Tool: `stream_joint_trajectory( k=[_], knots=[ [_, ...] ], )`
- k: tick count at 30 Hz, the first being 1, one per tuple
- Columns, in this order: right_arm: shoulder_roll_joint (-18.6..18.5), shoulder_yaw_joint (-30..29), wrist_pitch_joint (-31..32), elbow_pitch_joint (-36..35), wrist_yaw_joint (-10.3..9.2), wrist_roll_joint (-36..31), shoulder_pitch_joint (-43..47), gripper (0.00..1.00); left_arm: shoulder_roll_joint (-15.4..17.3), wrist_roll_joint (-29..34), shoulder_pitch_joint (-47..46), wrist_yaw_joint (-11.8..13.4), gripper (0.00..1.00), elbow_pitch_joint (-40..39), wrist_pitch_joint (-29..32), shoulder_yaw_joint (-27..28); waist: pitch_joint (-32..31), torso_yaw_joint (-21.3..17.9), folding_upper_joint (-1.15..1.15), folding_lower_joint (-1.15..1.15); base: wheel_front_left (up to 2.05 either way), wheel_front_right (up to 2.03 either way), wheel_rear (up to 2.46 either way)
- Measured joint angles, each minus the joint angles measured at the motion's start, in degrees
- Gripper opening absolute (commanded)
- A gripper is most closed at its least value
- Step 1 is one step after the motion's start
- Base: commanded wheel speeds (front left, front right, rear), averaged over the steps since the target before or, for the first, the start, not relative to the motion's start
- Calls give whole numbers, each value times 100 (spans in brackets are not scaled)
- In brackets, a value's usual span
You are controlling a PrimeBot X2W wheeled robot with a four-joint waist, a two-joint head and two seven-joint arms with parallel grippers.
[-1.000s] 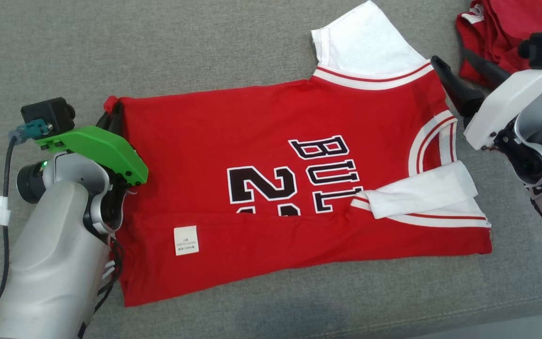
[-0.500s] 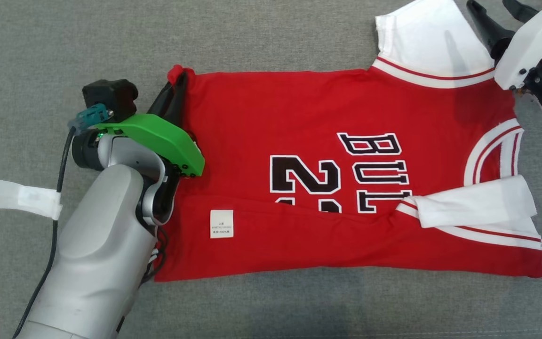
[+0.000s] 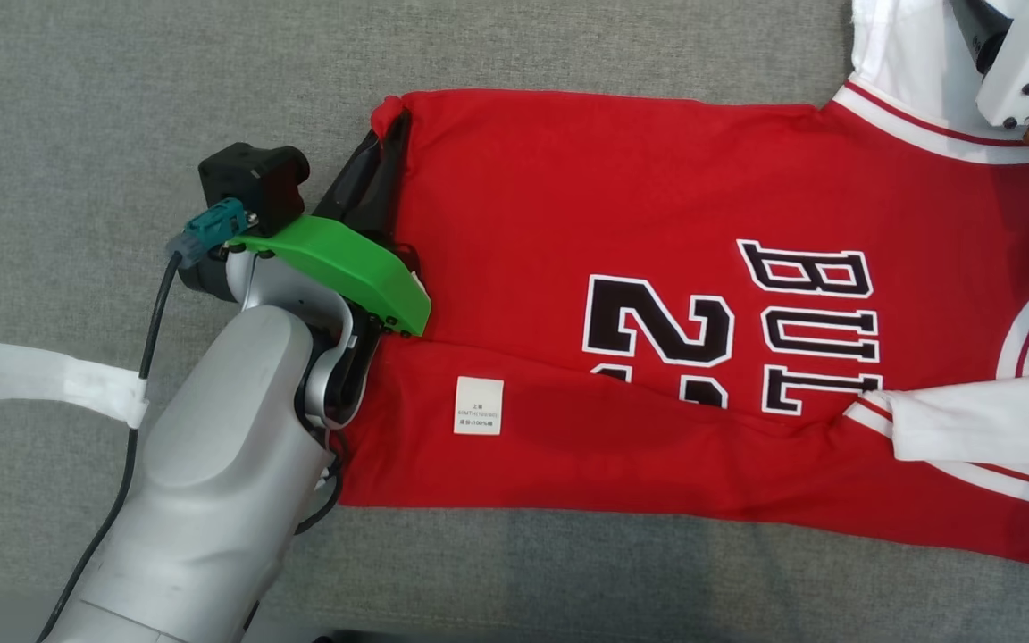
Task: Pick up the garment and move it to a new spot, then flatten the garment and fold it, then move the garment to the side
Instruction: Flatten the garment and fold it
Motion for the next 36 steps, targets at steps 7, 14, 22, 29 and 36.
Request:
stream_joint_trajectory(
  k=[7, 14, 22, 29, 36],
  knots=[
    [40, -19, -45, 233, -37, -22, -213, 100, -1, 0, 1, -9, 0, 71, -70, -13, 80, 93, 0, 0, 0, 0, 0],
    [121, 101, -87, 444, 74, -45, -305, 0, -2, 0, 1, -51, 0, 171, -126, 14, 51, 60, 0, 0, 0, 0, 0],
    [342, 178, -470, 639, 263, -124, -307, 0, -2, -281, 26, -63, 0, 365, -177, 356, -124, -76, 0, 0, 0, 0, 0],
    [465, 198, -1519, 413, 706, -127, -71, 0, 155, -412, 89, -212, 0, 537, -215, 522, -457, -240, 0, 0, 0, 0, 0],
    [553, 60, -2563, 183, 794, 25, 833, 0, 385, -413, 583, -331, 0, 644, -256, 527, -852, -410, 0, 0, 0, 0, 0]
  ],
)
